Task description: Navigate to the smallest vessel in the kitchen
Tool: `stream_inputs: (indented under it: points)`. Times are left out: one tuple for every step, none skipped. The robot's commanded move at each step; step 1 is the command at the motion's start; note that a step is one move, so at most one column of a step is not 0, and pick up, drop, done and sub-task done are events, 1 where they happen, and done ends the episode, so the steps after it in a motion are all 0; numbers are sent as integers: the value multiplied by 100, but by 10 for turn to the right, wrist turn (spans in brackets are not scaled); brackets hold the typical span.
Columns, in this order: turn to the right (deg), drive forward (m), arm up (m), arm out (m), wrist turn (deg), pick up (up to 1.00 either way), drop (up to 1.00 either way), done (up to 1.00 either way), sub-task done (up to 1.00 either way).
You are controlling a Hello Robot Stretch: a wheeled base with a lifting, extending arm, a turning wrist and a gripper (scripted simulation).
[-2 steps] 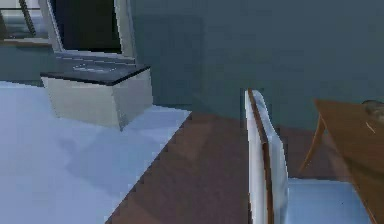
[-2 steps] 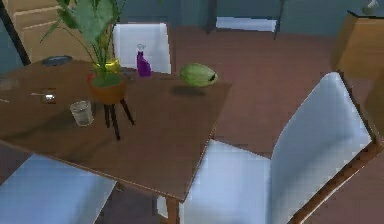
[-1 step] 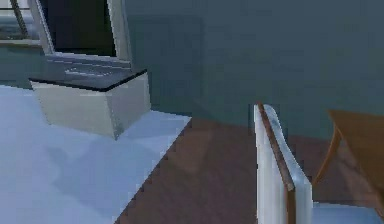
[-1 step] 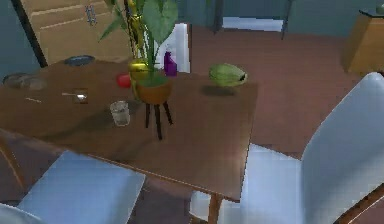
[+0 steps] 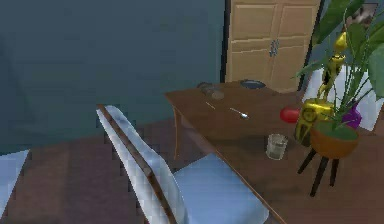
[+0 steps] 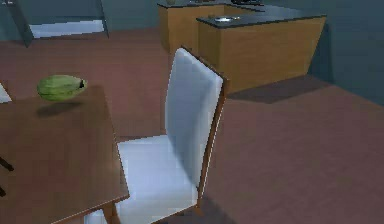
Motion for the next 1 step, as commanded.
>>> stream_inputs:
  points:
    - [240,0,0,0,0,0,0,0,0]
